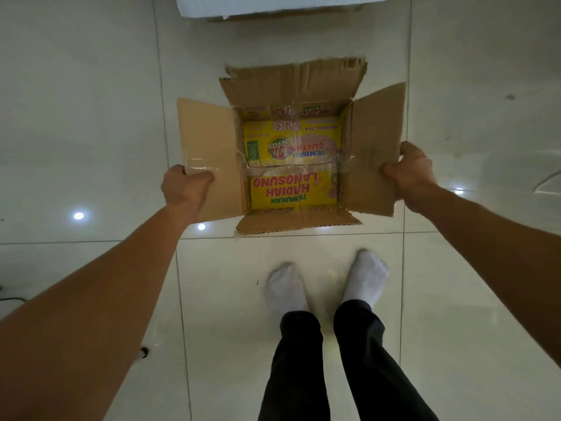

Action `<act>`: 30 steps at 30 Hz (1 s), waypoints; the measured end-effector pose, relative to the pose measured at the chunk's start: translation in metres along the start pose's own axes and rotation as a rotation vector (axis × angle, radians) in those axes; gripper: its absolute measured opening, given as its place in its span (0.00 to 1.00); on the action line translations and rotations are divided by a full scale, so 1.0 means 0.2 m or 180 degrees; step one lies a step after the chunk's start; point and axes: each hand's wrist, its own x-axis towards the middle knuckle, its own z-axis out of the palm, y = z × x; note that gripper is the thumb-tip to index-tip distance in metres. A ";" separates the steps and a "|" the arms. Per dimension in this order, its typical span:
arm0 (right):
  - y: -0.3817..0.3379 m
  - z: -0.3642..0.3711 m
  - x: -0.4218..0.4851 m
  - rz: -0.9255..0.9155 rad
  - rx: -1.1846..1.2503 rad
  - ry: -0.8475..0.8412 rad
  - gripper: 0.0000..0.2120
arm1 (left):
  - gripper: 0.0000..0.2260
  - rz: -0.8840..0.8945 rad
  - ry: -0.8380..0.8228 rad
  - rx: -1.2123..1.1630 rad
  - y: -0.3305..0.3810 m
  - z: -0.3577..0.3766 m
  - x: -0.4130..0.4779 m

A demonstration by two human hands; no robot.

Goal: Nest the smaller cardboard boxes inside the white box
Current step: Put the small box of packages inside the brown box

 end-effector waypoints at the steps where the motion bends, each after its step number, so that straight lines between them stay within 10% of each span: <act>1: -0.03 0.00 -0.03 -0.0063 -0.0027 -0.0079 0.12 | 0.10 0.0231 -0.0145 -0.0006 0.02 -0.01 -0.04; 10: -0.35 -0.24 -0.30 -0.0700 -0.0419 0.0384 0.05 | 0.08 0.1650 0.0380 -0.0228 0.35 -0.23 -0.41; 30: -1.57 -1.15 -0.37 -0.1594 0.0219 0.1010 0.06 | 0.08 0.2125 0.1070 -0.0816 1.73 -1.15 -0.51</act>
